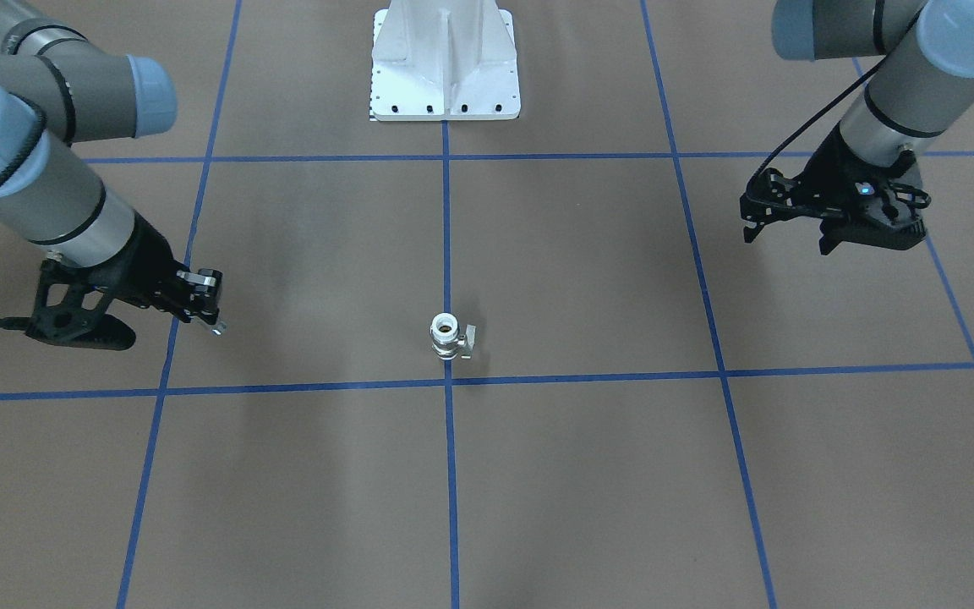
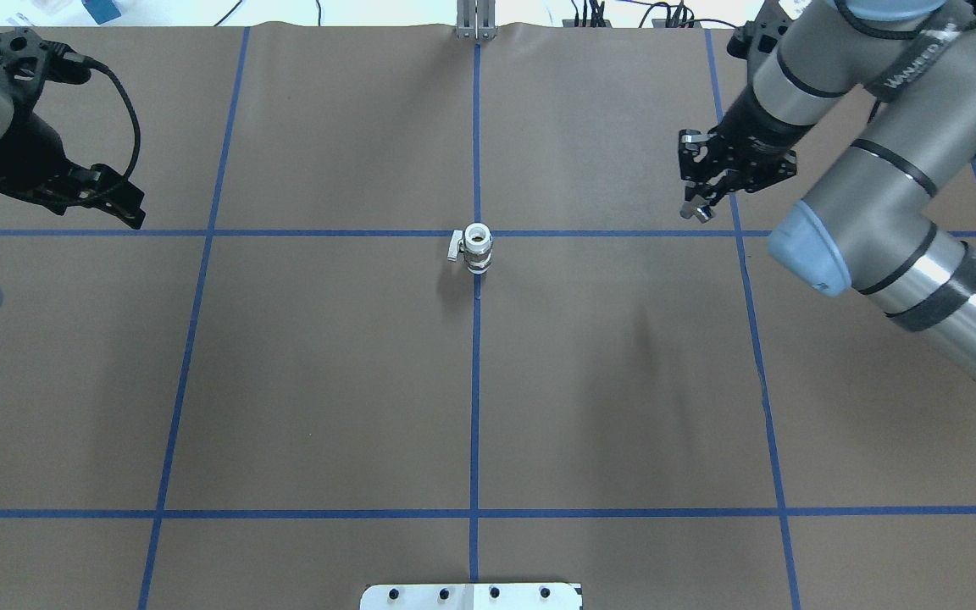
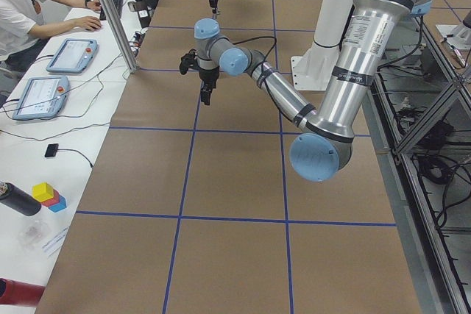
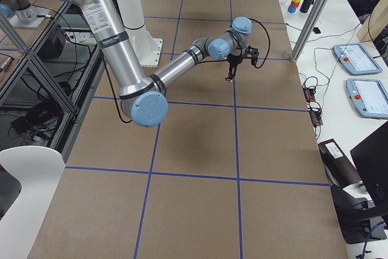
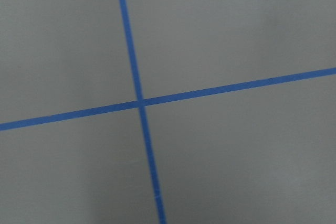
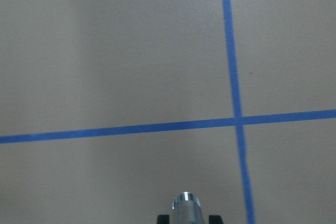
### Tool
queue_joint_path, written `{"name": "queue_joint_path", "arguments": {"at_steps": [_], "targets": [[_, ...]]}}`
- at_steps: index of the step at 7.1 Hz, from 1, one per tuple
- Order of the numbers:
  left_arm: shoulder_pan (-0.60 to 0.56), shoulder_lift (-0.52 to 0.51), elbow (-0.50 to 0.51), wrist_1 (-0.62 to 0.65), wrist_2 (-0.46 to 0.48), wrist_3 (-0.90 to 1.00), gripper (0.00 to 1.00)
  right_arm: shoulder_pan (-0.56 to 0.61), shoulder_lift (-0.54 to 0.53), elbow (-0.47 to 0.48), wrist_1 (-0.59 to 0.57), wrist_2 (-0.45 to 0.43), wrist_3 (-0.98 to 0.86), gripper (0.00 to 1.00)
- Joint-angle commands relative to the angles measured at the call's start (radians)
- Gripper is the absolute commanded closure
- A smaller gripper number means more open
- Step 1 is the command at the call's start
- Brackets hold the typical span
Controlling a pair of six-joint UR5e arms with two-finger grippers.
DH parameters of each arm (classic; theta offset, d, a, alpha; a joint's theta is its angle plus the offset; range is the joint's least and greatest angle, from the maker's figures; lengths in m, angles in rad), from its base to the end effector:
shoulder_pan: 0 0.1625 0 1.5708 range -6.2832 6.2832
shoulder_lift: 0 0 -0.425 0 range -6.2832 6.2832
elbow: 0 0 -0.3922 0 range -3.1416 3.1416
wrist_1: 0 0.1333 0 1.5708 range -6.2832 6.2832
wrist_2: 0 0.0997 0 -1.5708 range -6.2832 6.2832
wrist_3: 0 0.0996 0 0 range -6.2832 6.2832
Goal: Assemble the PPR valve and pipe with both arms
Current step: 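Carry the chrome fitting with the right gripper above the standing valve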
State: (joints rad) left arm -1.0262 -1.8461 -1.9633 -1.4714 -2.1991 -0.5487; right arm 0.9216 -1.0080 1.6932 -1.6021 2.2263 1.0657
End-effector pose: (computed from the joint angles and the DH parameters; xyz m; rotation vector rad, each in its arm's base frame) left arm 0.2215 -0.5099 0.3429 0.1517 0.8076 0.1746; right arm -0.3397 -0.5677 0.2758 -0.0653 -0.8891 0.1744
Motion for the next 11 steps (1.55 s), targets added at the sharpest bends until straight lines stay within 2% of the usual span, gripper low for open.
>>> {"name": "queue_joint_path", "arguments": {"at_steps": [1,3,5,6,11], "targets": [[-0.015,0.027,0.003,-0.001,-0.002,0.041,0.02,-0.059,0.174,-0.094,-0.015,-0.036,0.118,1.0],[-0.014,0.041,0.009,-0.006,-0.001,0.044,0.02,-0.108,0.316,-0.209,-0.039,-0.06,0.12,1.0],[-0.026,0.047,0.01,0.0,0.001,0.123,0.02,-0.142,0.406,-0.301,-0.038,-0.068,0.135,1.0],[-0.028,0.047,0.009,0.0,0.001,0.124,0.02,-0.171,0.429,-0.338,-0.033,-0.11,0.146,1.0],[-0.028,0.048,0.001,0.0,0.002,0.11,0.01,-0.211,0.431,-0.346,-0.033,-0.146,0.155,1.0]]}}
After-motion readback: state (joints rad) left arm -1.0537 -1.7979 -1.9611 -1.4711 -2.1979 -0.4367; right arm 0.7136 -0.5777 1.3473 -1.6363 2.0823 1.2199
